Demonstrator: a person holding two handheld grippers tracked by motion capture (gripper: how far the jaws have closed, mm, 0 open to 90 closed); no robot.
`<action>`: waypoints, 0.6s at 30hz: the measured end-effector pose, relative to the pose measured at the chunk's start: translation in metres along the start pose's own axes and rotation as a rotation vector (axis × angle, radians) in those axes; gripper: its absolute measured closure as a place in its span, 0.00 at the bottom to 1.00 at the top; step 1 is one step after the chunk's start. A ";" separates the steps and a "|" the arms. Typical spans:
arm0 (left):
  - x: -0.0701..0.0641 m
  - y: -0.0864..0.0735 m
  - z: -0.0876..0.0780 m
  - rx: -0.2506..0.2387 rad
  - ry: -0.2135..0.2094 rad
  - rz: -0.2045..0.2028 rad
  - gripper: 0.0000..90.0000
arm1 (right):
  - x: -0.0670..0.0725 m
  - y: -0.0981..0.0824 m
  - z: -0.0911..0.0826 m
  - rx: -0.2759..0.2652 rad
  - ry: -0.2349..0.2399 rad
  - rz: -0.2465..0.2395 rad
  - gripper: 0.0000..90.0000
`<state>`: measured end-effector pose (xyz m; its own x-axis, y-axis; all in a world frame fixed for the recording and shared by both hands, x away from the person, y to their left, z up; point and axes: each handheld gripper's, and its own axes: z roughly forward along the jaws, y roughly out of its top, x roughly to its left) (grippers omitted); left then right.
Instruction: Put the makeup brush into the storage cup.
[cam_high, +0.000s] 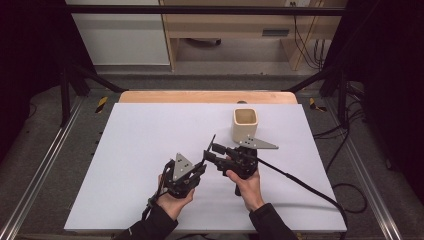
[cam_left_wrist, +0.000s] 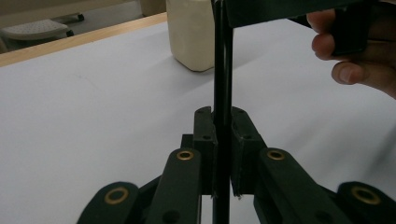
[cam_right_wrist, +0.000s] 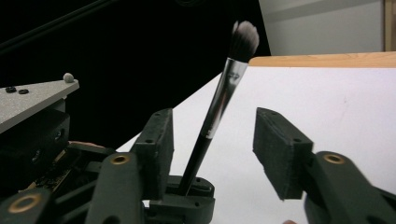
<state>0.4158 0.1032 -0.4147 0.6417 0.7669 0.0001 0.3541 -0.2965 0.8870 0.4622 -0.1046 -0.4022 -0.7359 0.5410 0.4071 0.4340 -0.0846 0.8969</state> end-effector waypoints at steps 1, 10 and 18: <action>0.000 0.000 0.000 0.001 -0.001 0.002 0.92 | 0.000 0.000 0.000 0.000 0.002 0.001 0.58; -0.004 -0.002 0.001 0.003 -0.007 0.008 0.92 | 0.000 -0.001 0.000 0.002 0.029 0.016 0.77; -0.006 -0.002 0.001 -0.001 -0.009 0.009 0.92 | -0.002 -0.001 -0.001 0.001 0.045 0.043 0.87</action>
<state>0.4121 0.0986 -0.4168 0.6506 0.7594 0.0038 0.3479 -0.3025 0.8874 0.4625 -0.1065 -0.4040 -0.7392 0.4983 0.4531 0.4666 -0.1062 0.8781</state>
